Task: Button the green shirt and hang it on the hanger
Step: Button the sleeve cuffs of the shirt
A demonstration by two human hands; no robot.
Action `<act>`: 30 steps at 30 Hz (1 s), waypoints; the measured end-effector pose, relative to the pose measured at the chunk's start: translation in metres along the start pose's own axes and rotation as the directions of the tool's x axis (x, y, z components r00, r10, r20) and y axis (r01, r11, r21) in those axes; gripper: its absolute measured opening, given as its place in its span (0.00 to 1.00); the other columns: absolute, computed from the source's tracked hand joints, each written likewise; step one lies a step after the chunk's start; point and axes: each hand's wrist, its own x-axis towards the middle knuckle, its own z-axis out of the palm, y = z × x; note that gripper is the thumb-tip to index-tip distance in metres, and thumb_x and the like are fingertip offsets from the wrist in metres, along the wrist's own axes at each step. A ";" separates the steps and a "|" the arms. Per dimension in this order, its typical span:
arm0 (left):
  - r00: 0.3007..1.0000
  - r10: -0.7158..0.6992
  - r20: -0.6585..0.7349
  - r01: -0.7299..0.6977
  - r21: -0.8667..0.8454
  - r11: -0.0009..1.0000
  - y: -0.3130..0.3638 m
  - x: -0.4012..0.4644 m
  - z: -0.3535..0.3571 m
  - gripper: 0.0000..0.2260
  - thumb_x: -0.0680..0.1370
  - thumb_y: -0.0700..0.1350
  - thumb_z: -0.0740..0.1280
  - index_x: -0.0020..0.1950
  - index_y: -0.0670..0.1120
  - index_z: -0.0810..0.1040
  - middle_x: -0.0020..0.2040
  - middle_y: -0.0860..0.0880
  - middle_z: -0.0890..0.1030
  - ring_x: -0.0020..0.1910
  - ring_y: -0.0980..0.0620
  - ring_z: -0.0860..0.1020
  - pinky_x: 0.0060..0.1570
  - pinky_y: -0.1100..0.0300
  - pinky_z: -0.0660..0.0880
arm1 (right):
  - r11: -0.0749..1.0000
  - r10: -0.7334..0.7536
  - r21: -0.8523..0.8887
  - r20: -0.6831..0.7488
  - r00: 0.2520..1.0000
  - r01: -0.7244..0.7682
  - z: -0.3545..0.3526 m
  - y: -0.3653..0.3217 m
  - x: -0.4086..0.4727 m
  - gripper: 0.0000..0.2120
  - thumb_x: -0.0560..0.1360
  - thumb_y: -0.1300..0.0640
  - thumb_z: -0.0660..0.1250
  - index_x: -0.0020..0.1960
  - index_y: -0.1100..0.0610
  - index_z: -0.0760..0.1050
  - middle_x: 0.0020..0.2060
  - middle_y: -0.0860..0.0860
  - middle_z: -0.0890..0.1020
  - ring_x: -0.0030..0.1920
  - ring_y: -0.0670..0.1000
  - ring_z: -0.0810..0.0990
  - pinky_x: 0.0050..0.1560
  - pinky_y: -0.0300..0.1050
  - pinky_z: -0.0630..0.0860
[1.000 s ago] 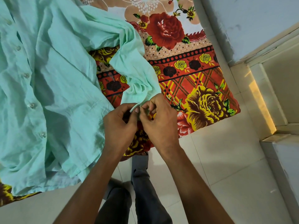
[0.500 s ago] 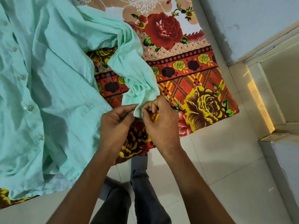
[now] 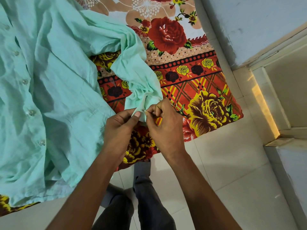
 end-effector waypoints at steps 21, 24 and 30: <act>0.928 0.334 0.167 -0.373 0.434 0.820 0.025 0.015 -0.005 0.11 0.77 0.34 0.72 0.47 0.51 0.86 0.40 0.62 0.87 0.42 0.63 0.85 0.42 0.72 0.78 | 0.988 -0.153 -0.033 -0.091 0.984 0.151 -0.003 0.003 -0.005 0.19 0.78 0.65 0.72 0.44 0.51 0.62 0.42 0.56 0.79 0.47 0.55 0.83 0.43 0.50 0.79; 0.914 0.372 0.161 -0.401 0.495 0.771 0.024 0.017 -0.007 0.10 0.76 0.33 0.73 0.47 0.49 0.86 0.40 0.61 0.85 0.42 0.64 0.85 0.43 0.73 0.78 | 0.991 -0.133 -0.020 -0.078 0.988 0.131 -0.003 0.006 -0.005 0.19 0.78 0.65 0.71 0.44 0.51 0.62 0.42 0.57 0.80 0.48 0.57 0.83 0.44 0.54 0.80; 0.824 0.443 0.352 -0.564 0.578 0.590 0.025 0.017 -0.012 0.06 0.79 0.38 0.70 0.53 0.43 0.86 0.43 0.50 0.87 0.42 0.54 0.86 0.42 0.51 0.83 | 0.992 -0.121 0.005 -0.134 0.984 0.123 -0.003 0.005 -0.006 0.20 0.76 0.67 0.71 0.44 0.49 0.63 0.39 0.54 0.78 0.45 0.54 0.82 0.44 0.48 0.79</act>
